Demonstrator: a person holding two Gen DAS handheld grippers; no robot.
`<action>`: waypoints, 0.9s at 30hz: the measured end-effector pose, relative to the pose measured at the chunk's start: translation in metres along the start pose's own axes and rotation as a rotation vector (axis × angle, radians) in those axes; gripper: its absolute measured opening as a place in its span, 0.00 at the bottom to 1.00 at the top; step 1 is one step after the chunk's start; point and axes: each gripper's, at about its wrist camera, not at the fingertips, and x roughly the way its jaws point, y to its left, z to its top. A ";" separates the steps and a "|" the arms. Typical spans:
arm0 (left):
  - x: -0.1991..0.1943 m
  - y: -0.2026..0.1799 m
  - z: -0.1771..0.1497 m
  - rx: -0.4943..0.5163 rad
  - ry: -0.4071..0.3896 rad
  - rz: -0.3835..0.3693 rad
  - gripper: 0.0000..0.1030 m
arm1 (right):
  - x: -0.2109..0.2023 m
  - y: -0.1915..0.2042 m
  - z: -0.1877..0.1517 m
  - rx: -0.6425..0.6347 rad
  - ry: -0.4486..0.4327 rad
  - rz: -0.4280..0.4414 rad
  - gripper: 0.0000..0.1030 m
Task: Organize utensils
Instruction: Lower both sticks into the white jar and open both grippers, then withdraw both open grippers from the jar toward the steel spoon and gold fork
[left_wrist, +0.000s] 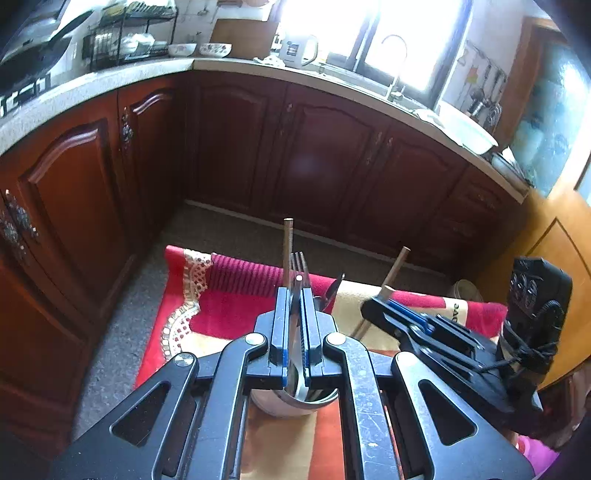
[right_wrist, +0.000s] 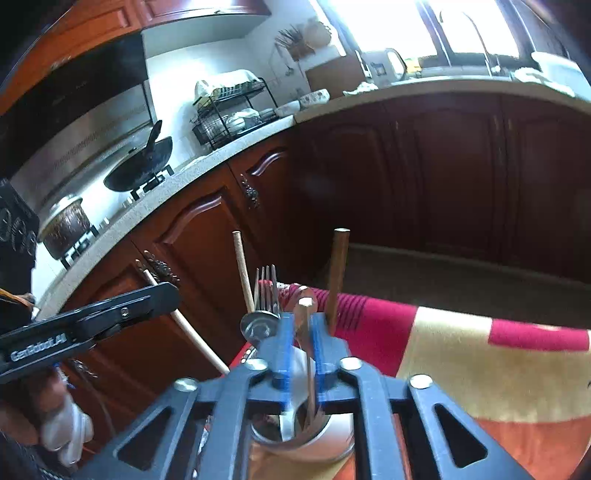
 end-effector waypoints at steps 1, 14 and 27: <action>0.001 0.001 0.001 -0.007 0.006 -0.002 0.06 | -0.003 -0.001 -0.001 0.008 0.001 0.012 0.18; -0.010 -0.012 -0.015 0.011 -0.005 0.037 0.39 | -0.035 -0.006 -0.019 0.014 -0.002 -0.012 0.22; -0.002 -0.046 -0.059 0.079 0.014 0.115 0.41 | -0.064 -0.012 -0.042 0.012 0.013 -0.081 0.24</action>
